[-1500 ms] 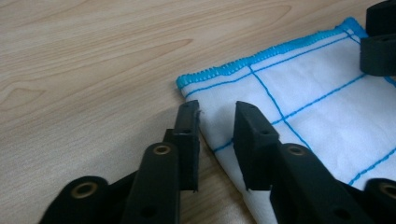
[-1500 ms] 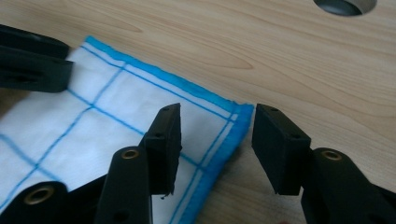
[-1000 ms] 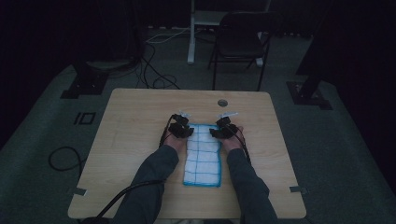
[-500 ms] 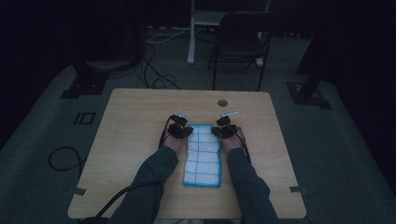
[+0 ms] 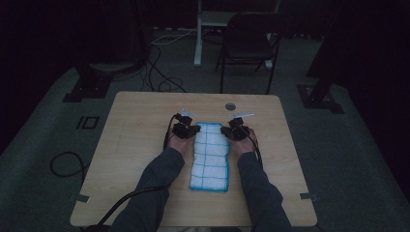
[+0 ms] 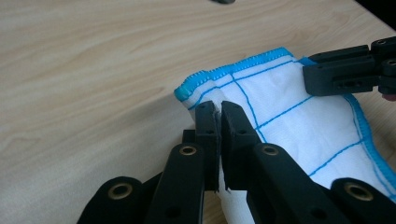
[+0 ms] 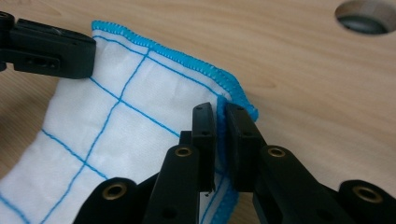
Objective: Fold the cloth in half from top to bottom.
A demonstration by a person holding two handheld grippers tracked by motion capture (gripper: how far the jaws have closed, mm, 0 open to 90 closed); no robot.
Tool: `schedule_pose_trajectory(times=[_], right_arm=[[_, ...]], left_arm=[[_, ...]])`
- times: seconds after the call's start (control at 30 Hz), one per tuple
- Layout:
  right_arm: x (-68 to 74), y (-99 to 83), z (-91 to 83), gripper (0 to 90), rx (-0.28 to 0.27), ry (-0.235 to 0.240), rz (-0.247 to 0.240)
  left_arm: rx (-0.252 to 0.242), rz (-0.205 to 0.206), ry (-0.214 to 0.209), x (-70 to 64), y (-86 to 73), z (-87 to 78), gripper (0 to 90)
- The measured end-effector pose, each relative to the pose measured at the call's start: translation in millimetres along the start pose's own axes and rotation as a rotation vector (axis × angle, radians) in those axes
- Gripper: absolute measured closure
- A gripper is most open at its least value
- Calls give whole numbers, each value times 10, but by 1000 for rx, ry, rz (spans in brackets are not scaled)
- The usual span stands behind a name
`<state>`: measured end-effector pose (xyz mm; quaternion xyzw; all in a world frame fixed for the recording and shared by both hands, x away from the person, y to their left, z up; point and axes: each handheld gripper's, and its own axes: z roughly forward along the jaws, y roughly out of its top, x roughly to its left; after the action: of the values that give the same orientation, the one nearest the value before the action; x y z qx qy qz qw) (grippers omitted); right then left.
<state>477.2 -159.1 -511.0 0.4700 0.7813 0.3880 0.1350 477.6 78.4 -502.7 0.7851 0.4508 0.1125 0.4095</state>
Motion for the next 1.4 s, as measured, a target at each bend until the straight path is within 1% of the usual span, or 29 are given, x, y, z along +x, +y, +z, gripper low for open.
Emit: schedule_pose_trajectory(times=[0.23, 0.47, 0.53, 0.6, 0.7, 0.83, 1.07, 1.2, 1.4], right_arm=[[24, 62, -129, 836, -41, 4, -21], [85, 89, -241, 836, -69, 10, -44], [116, 89, -279, 837, -81, 10, -50], [141, 80, -317, 836, -92, 18, -51], [183, 56, -374, 836, -103, 19, -71], [223, 23, -461, 836, -118, 22, -86], [289, -9, -580, 836, -139, 14, -110], [311, -40, -623, 837, -151, 17, -113], [368, -91, -697, 838, -173, 23, -123]], left_arm=[[-35, 21, -15, -26, 79, -132, 871], [-57, 18, -36, -28, 82, -238, 870], [-59, 22, -45, -33, 81, -280, 870], [-64, 23, -50, -38, 78, -310, 869], [-73, 23, -65, -52, 57, -367, 869], [-91, 21, -83, -82, 32, -438, 868], [-110, 31, -92, -150, 23, -531, 867], [-120, 43, -99, -182, -3, -585, 867], [-136, 39, -113, -214, -66, -669, 868]])
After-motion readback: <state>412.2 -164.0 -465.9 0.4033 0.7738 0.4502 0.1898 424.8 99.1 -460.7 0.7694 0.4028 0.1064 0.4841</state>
